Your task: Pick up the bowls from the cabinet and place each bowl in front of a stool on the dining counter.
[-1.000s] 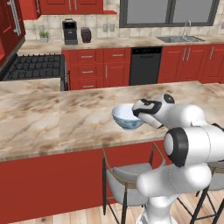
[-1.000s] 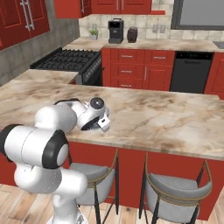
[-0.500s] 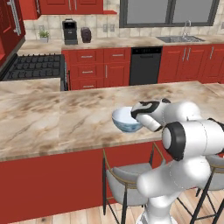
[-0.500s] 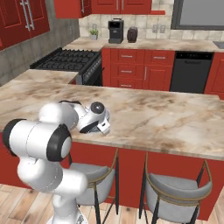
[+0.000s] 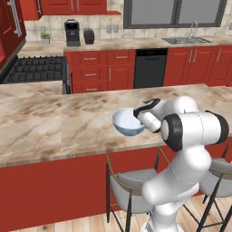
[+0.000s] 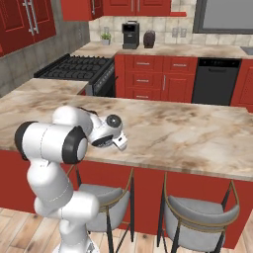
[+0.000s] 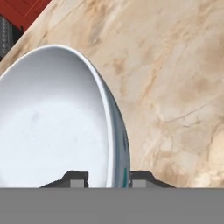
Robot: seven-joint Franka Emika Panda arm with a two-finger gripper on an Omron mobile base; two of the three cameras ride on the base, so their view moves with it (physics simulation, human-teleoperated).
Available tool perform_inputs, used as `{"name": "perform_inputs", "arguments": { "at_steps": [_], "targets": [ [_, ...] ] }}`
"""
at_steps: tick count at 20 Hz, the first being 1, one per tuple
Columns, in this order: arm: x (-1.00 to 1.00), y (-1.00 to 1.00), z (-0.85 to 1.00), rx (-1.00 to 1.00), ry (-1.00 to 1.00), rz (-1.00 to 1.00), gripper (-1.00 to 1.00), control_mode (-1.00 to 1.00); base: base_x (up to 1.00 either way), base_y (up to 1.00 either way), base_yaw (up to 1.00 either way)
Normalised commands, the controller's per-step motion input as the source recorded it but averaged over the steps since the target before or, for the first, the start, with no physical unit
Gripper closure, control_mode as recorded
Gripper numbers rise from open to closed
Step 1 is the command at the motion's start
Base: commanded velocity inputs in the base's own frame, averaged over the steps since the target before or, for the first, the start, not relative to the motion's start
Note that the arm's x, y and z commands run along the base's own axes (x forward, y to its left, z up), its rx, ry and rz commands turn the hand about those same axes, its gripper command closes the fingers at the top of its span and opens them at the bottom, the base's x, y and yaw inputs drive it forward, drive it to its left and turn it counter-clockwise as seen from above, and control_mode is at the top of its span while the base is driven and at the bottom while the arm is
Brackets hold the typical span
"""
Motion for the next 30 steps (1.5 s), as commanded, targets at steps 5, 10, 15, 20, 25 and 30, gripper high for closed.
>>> {"name": "perform_inputs", "arguments": {
  "at_steps": [5, 10, 15, 20, 25, 30],
  "targets": [
    [0.09, -0.01, 0.0, 0.0, 0.01, 0.0, -1.0, -1.0, 0.0, 0.0, 0.0],
    [0.0, -0.12, 0.45, 0.0, 0.02, 0.0, -1.0, -1.0, 0.0, 0.0, 0.0],
    [0.07, -0.2, 0.83, 0.0, 0.03, 0.0, -1.0, -1.0, 0.0, 0.0, 0.0],
    [-0.08, -0.15, 0.96, 0.0, 0.0, 0.0, -1.0, -1.0, 0.0, 0.0, 0.0],
    [-0.75, -0.07, 1.0, -0.01, -0.16, 0.08, -1.0, -1.0, 0.0, 0.0, 0.0],
    [-1.0, 0.0, 1.0, -0.05, -0.32, 0.2, -1.0, -1.0, 0.0, 0.0, 0.0]
  ]
}}
